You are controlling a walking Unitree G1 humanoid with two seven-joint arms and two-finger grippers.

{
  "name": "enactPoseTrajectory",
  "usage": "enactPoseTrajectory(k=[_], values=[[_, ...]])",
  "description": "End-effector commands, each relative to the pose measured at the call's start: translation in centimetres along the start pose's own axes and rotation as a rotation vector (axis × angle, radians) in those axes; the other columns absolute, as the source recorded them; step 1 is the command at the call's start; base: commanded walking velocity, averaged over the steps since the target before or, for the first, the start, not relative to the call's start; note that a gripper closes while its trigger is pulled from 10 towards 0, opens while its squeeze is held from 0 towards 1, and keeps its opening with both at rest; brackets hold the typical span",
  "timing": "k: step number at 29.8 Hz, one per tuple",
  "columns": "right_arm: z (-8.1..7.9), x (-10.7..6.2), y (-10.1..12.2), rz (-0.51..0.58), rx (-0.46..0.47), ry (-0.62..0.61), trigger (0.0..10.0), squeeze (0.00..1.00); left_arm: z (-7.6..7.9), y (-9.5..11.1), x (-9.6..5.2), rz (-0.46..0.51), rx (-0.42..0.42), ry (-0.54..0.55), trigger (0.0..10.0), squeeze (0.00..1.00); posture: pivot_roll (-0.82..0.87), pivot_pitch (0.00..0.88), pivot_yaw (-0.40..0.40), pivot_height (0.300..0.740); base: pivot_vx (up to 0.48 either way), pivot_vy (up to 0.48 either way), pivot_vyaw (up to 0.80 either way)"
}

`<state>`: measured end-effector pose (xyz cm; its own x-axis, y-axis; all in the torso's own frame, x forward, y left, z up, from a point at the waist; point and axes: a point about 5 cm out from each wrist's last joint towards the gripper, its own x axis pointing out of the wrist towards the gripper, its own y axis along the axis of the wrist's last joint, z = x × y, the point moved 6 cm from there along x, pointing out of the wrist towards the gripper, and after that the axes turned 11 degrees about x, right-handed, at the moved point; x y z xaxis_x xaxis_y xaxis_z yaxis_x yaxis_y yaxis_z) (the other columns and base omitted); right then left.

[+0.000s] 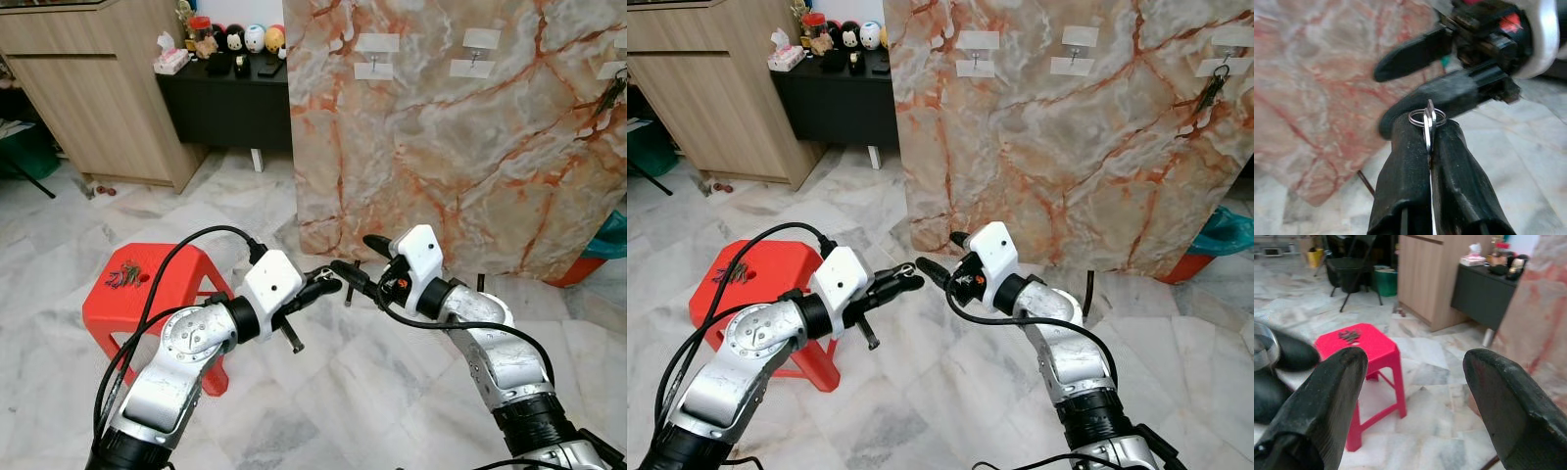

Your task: Hang keys on a hook

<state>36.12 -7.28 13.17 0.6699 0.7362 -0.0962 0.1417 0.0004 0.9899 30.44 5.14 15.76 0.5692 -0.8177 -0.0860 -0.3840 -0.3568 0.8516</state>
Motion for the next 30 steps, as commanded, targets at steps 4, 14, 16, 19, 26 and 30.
enactPoseTrajectory(k=[4, 14, 16, 19, 26, 30], values=[[-0.8, -0.1, 0.4, -0.001, -0.012, 0.043, 10.0, 0.00, 1.0, -0.1, -0.1, -0.012, 0.008, -0.041, 10.0, 0.00, 0.12, 0.062, 0.030, 0.740, 0.000, 0.000, 0.00], [-1.7, -0.5, -0.4, -0.057, -0.029, 0.087, 10.0, 0.00, 0.7, 0.1, -0.1, -0.011, 0.035, -0.027, 10.0, 0.00, 0.12, 0.071, 0.034, 0.740, 0.000, 0.000, 0.00], [-1.7, -0.5, -0.4, -0.057, -0.030, 0.086, 10.0, 0.00, 0.6, 0.3, -0.1, -0.006, 0.041, -0.021, 10.0, 0.00, 0.12, 0.073, 0.034, 0.740, 0.000, 0.000, 0.00], [-1.6, -0.5, -0.3, -0.058, -0.030, 0.082, 10.0, 0.00, 0.5, 0.2, 0.0, -0.009, 0.050, -0.019, 10.0, 0.00, 0.12, 0.072, 0.034, 0.740, 0.000, 0.000, 0.00], [-1.0, -0.5, 0.4, -0.030, -0.038, 0.050, 10.0, 0.00, 0.7, 0.1, 0.0, -0.015, 0.053, -0.026, 10.0, 0.00, 0.12, 0.071, 0.036, 0.740, 0.000, 0.000, 0.00], [-0.3, -0.5, 1.1, -0.005, -0.024, 0.010, 10.0, 0.00, 0.9, -0.2, 0.0, -0.025, 0.056, -0.037, 10.0, 0.00, 0.12, 0.071, 0.035, 0.740, 0.000, 0.000, 0.00]])
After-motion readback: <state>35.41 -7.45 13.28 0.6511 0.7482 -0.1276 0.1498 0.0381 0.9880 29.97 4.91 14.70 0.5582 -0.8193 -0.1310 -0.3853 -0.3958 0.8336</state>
